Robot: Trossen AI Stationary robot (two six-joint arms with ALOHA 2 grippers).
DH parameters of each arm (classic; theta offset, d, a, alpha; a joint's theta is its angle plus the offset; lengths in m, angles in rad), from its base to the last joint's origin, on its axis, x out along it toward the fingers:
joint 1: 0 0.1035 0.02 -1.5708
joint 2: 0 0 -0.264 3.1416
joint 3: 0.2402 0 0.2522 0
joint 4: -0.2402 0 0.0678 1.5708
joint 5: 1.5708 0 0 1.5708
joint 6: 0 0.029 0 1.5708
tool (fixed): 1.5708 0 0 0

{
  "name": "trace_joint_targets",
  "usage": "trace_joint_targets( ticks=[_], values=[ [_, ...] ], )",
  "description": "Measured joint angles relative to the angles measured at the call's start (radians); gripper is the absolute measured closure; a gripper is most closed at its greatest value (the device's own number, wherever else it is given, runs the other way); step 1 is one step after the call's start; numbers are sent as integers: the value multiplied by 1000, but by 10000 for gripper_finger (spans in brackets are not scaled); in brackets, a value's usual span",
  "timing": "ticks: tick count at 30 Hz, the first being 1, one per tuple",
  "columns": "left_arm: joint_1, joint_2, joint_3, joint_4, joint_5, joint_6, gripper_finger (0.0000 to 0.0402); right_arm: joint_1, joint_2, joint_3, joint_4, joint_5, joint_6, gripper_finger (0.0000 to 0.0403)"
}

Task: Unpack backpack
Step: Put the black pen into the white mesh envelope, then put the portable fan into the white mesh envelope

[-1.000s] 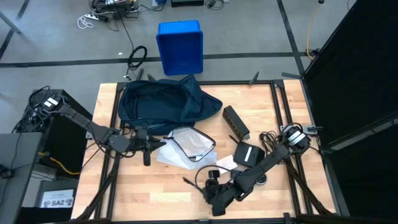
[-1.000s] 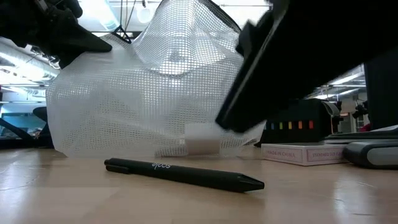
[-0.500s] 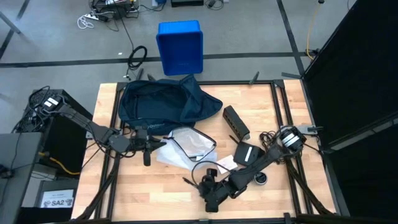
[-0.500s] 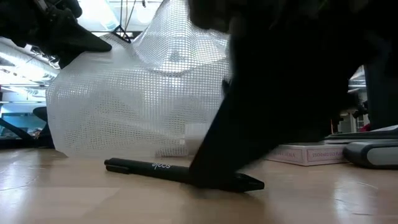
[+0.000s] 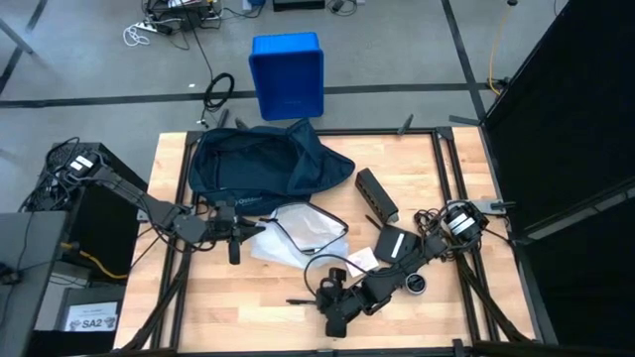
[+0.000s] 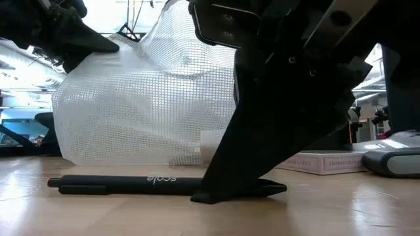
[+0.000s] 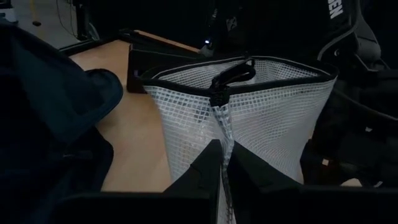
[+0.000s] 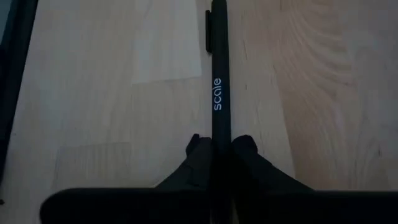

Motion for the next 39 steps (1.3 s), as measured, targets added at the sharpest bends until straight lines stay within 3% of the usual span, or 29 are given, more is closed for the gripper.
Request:
trace_joint_targets(
  ticks=[8,15,18,25,29,35,39],
  values=[
    [0,0,0,2,0,0,401,23,-78,-11,1,5,-86,399],
    [0,0,0,3,0,0,401,42,-204,-8,12,89,-203,401],
    [0,0,0,3,0,0,401,43,-289,-8,-6,170,-283,402],
    [0,0,0,3,0,0,401,11,-520,-7,-77,479,-537,403],
    [0,0,0,1,0,0,401,-71,-604,-5,-77,463,-644,398],
    [0,0,0,2,0,0,401,-244,-592,-5,-122,248,-690,399],
    [0,0,0,1,0,0,401,-304,-556,-6,-197,186,-663,400]
  ],
)
